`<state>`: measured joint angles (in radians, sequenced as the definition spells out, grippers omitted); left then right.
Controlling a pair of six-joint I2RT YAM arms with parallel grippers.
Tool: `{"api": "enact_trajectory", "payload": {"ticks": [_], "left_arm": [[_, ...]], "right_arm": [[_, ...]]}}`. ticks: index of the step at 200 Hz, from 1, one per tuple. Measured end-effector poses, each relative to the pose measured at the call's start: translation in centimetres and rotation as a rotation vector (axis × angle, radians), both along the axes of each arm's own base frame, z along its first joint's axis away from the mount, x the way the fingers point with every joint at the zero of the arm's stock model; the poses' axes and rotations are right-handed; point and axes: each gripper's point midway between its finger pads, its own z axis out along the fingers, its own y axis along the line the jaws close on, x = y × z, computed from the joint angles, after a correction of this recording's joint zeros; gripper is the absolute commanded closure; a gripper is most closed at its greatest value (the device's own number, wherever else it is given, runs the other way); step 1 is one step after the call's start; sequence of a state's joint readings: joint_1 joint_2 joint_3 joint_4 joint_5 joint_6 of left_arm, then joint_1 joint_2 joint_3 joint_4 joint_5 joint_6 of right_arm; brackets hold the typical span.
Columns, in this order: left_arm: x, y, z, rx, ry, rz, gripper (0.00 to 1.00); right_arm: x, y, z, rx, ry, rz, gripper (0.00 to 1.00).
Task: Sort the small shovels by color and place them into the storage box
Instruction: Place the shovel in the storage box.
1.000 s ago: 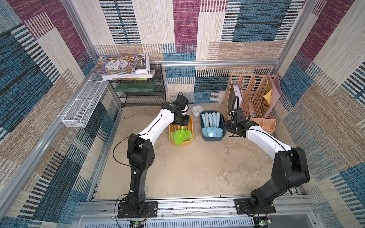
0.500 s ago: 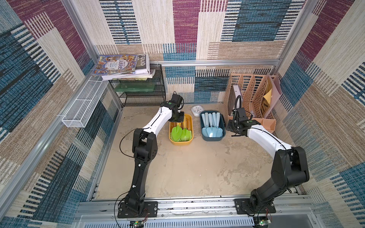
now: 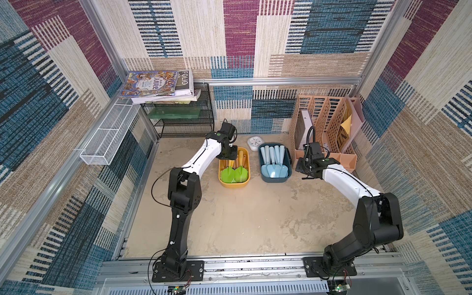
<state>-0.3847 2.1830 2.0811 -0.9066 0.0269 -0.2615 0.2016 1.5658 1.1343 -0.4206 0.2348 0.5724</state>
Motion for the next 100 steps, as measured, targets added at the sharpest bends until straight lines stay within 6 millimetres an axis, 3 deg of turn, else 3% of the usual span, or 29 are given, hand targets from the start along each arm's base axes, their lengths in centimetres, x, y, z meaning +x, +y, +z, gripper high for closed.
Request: {"api": "enact_trajectory", "payload": {"ticks": [26, 46, 72, 87, 97, 100], "left_arm": [[-1.8, 0.7, 3.4, -0.032, -0.070, 0.009, 0.57], [-4.7, 2.6, 5.3, -0.042, -0.157, 0.039, 0.56], [-8.6, 6.4, 5.6, -0.001, -0.286, 0.107, 0.36], [-10.0, 8.8, 4.8, 0.051, -0.338, 0.154, 0.31], [-10.8, 10.6, 4.1, 0.102, -0.358, 0.182, 0.28], [-11.0, 11.1, 4.0, 0.116, -0.365, 0.192, 0.27]], "right_arm": [[-1.1, -1.5, -0.2, -0.034, 0.003, -0.023, 0.47], [-2.2, -3.6, -0.4, -0.074, 0.006, -0.058, 0.46], [-4.4, -6.5, -1.0, -0.134, -0.001, -0.113, 0.41], [-5.7, -7.8, -1.3, -0.171, -0.023, -0.141, 0.29], [-6.3, -8.4, -1.4, -0.192, -0.045, -0.152, 0.17], [-6.5, -8.6, -1.4, -0.200, -0.057, -0.155, 0.08]]}}
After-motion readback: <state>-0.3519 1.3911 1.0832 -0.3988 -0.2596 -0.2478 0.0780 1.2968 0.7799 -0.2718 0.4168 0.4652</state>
